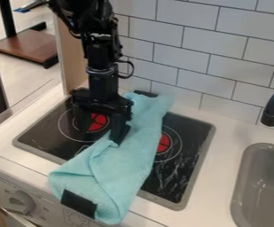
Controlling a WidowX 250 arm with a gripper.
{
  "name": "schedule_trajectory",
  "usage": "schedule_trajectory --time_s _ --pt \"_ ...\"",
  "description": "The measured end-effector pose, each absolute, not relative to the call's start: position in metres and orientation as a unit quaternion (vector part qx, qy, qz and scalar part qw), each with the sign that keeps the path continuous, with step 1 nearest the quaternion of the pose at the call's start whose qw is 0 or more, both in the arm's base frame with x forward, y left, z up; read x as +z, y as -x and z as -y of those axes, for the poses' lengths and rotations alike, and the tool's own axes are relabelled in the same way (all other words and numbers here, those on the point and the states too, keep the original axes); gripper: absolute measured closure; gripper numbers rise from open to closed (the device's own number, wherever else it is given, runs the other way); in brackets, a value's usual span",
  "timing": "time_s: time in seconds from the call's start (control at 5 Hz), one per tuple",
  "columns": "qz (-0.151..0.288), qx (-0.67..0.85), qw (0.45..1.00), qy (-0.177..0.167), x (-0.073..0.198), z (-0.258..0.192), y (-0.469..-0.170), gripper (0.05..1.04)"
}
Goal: Fold the cloth from left to top
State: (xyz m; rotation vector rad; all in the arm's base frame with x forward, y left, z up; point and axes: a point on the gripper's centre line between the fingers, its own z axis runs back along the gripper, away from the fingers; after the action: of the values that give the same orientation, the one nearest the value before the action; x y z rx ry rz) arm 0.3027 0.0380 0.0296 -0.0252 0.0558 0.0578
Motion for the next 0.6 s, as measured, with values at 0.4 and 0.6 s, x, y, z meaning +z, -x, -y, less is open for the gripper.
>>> schedule_trajectory --time_s 0.4,0.6 --pt "-0.02 0.03 0.999 0.005 0.049 -0.035 -0.304 0.083" --pt "0.011 0.035 0.999 -0.005 0.075 -0.037 -0.304 0.083"
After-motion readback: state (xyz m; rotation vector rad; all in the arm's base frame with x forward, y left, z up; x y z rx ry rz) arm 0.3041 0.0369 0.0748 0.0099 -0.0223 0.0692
